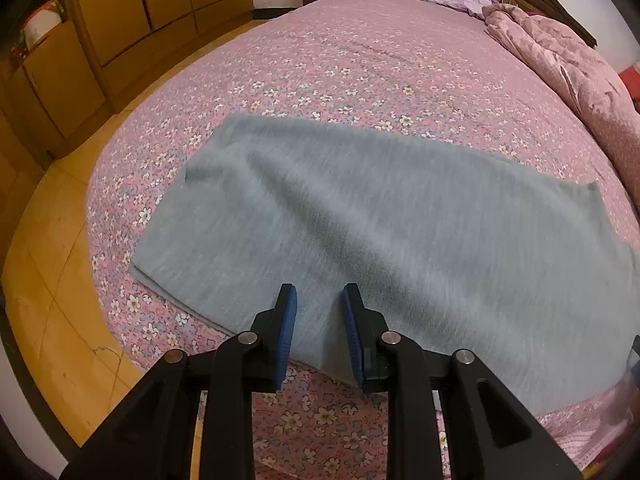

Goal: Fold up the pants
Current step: 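Move the open right gripper toward the elastic waistband, then close the right gripper on the waistband and lift it up, then carry the held waistband up and over toward the pants legs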

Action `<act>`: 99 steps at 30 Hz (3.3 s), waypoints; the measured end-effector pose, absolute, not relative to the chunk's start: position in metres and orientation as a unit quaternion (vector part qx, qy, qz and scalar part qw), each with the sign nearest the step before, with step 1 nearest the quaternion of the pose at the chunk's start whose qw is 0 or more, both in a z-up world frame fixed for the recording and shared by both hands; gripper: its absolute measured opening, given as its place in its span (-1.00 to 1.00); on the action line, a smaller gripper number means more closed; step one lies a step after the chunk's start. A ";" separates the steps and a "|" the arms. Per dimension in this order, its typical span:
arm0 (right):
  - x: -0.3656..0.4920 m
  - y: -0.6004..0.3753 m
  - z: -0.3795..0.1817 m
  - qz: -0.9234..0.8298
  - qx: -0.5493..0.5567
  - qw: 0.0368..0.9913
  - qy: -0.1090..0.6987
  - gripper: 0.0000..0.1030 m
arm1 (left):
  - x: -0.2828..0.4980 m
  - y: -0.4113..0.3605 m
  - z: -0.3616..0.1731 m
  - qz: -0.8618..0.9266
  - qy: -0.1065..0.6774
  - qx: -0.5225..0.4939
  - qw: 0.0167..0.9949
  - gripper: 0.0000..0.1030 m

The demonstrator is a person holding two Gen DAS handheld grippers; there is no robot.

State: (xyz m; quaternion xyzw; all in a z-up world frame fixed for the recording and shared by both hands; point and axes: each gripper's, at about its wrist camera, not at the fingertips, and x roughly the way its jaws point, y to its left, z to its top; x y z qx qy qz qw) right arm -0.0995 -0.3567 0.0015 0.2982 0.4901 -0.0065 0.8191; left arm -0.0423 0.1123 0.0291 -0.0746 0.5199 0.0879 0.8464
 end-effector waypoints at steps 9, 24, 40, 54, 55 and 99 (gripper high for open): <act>-0.086 -0.344 0.010 -0.003 0.290 0.845 0.450 0.18 | -0.040 0.109 0.026 0.091 0.523 -0.058 0.845 -0.64; -0.083 -0.344 0.003 -0.003 0.323 0.849 0.419 0.31 | -0.038 0.118 0.025 0.102 0.517 -0.070 0.847 0.04; -0.102 -0.365 -0.018 0.026 0.377 0.840 0.390 0.32 | -0.036 0.119 0.021 0.104 0.514 -0.074 0.848 0.21; -0.096 -0.365 -0.014 0.019 0.375 0.840 0.391 0.09 | -0.036 0.118 0.021 0.101 0.518 -0.070 0.847 0.21; -0.096 -0.366 -0.014 0.014 0.376 0.839 0.392 -0.05 | -0.036 0.118 0.022 0.100 0.518 -0.068 0.847 0.21; -0.084 -0.262 0.154 0.166 0.130 0.928 0.308 -0.81 | -0.052 0.117 0.047 0.066 0.504 -0.062 0.859 0.21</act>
